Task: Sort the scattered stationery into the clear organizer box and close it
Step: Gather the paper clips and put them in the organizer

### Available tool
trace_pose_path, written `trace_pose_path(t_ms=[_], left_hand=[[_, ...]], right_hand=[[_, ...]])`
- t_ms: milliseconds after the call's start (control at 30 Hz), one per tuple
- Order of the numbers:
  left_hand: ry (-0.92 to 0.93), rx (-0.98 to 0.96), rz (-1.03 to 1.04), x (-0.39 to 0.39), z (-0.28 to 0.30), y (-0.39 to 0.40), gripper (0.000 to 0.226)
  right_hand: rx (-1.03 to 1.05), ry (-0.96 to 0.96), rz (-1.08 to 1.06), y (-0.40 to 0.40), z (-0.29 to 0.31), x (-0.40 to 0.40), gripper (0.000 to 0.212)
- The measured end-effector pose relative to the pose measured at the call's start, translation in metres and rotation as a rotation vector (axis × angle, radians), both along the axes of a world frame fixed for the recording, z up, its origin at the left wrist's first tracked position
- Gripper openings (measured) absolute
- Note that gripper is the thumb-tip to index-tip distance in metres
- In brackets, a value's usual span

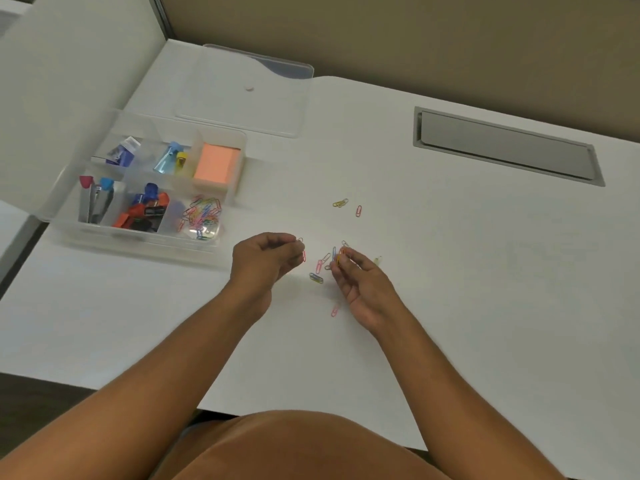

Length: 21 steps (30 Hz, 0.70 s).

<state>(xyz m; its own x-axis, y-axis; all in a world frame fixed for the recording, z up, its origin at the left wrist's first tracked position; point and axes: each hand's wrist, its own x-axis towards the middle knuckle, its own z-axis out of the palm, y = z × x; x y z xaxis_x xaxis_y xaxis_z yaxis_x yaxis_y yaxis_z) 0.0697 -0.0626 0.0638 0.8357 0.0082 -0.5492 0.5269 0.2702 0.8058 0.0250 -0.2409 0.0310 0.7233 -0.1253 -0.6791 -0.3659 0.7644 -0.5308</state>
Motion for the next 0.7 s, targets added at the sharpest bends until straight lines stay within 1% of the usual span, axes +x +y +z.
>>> trace_pose_path(t_ms=[67,133,167,233,333,367,433,500,533,567,633,700], left_hand=[[-0.024,-0.028,0.022,0.004,0.011,0.021,0.015],[-0.073,0.025,0.04,0.012,0.022,0.048,0.014],[-0.101,0.075,0.052,0.018,0.025,0.063,0.014],[-0.14,0.182,0.074,0.033,0.028,0.094,0.013],[-0.204,0.366,0.057,0.057,0.024,0.134,0.012],[-0.239,0.455,0.026,0.065,0.02,0.143,0.012],[-0.323,0.642,-0.062,0.08,0.014,0.156,0.013],[-0.4,0.806,-0.189,0.093,0.01,0.165,0.015],[-0.427,0.877,-0.275,0.097,0.01,0.168,0.018],[-0.447,0.939,-0.367,0.101,0.009,0.17,0.021],[-0.471,1.028,-0.5,0.105,0.007,0.175,0.025],[-0.5,1.089,-0.525,0.106,0.005,0.179,0.025]], right_hand=[[0.076,-0.011,0.025,0.021,0.006,0.002,0.019],[0.089,-0.031,0.075,0.045,0.015,0.012,0.019],[0.064,-0.051,0.116,0.059,0.021,0.019,0.019],[-0.05,-0.104,0.228,0.088,0.032,0.037,0.021],[-0.341,-0.159,0.398,0.132,0.047,0.07,0.021],[-0.491,-0.176,0.444,0.145,0.049,0.082,0.019],[-0.869,-0.244,0.541,0.169,0.051,0.103,0.015],[-1.234,-0.315,0.664,0.187,0.051,0.117,0.02],[-1.364,-0.329,0.731,0.193,0.051,0.122,0.023],[-1.446,-0.328,0.792,0.198,0.049,0.125,0.027],[-1.504,-0.297,0.868,0.203,0.047,0.125,0.034],[-1.496,-0.273,0.852,0.206,0.046,0.122,0.037]])
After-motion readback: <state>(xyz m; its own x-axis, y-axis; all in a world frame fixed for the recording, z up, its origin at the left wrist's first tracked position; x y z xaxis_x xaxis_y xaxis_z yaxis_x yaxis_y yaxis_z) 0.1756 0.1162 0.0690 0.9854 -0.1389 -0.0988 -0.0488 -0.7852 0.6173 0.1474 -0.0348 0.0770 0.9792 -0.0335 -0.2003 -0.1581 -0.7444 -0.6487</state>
